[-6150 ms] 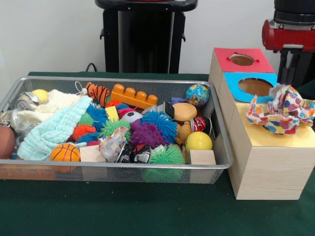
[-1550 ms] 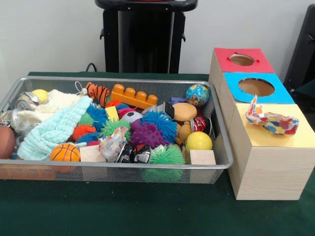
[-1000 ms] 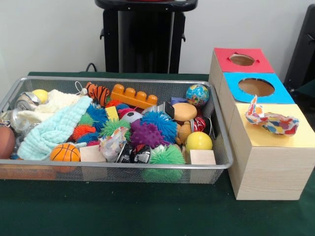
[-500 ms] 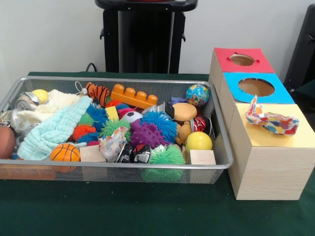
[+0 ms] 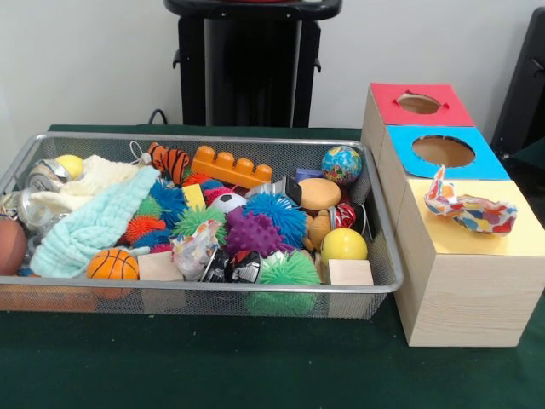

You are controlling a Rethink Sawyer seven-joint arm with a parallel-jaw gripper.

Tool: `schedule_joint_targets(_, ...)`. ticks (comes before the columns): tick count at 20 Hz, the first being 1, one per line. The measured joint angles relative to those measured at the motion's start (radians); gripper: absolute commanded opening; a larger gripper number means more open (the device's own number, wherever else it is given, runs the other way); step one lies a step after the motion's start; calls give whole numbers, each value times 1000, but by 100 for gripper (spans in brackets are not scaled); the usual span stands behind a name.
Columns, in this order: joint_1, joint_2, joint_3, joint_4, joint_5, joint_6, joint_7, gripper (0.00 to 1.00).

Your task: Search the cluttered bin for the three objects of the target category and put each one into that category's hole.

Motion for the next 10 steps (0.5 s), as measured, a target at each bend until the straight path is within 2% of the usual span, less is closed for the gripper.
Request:
schedule_joint_targets(2, -37, -44, 16, 70, -14, -19, -4, 100)
schedule_joint_targets(5, -85, -79, 34, 117, -28, -19, -20, 100)
schedule_joint_targets(10, -232, -112, 90, 142, -75, -11, -103, 100)
